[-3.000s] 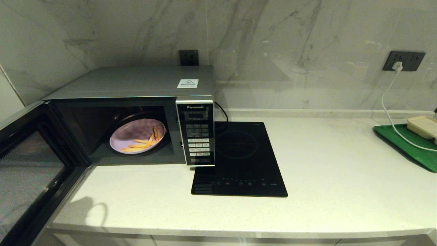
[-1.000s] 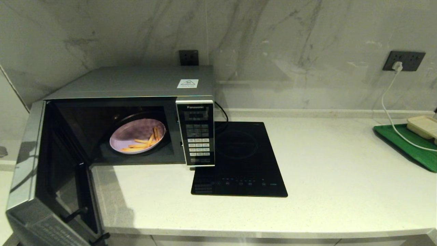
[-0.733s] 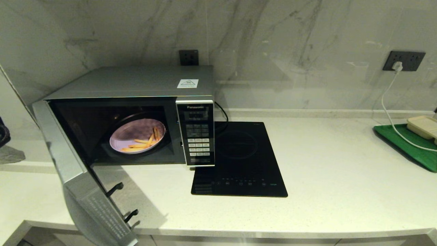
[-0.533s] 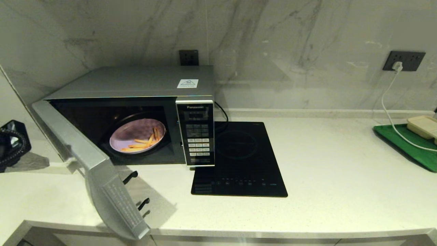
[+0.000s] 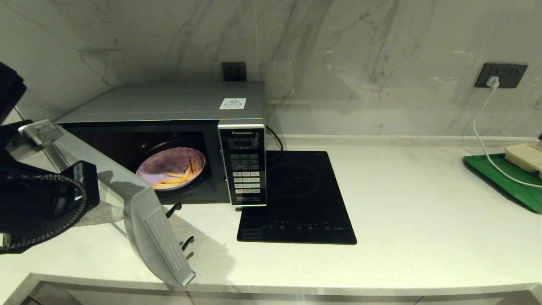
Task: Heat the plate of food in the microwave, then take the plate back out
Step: Close the microwave oven
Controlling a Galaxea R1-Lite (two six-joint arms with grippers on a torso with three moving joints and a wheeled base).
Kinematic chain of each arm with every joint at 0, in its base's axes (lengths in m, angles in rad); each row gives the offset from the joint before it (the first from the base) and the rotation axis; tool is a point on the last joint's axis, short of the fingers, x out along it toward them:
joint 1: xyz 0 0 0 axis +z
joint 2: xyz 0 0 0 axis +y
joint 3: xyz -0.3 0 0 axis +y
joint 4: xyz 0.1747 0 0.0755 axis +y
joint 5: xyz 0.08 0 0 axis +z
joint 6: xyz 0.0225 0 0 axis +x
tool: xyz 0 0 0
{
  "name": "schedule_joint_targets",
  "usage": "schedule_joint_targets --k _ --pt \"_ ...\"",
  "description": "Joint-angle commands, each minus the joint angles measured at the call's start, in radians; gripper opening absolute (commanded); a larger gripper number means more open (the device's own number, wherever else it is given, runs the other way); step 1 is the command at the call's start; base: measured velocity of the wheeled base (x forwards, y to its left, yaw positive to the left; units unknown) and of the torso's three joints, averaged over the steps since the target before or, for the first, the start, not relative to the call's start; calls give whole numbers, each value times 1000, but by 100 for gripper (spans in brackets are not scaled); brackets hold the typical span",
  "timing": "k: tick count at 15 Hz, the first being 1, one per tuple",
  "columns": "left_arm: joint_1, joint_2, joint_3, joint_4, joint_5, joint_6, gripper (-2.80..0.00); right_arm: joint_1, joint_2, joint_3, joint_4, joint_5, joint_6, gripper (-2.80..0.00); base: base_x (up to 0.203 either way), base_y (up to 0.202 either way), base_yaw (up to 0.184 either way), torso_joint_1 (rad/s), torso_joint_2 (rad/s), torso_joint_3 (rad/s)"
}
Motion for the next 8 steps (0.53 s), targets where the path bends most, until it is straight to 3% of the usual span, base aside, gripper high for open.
schedule_joint_targets --k 1,5,8 --pt "-71 26 -3 1 5 -15 -280 0 0 0 0 0 0 -280 0 0 0 0 0 0" --pt "-87 85 0 -73 67 -36 -280 0 0 0 0 0 0 -280 0 0 0 0 0 0" --pt "-80 164 3 -144 169 -35 -280 0 0 0 0 0 1 -280 0 0 0 0 0 0"
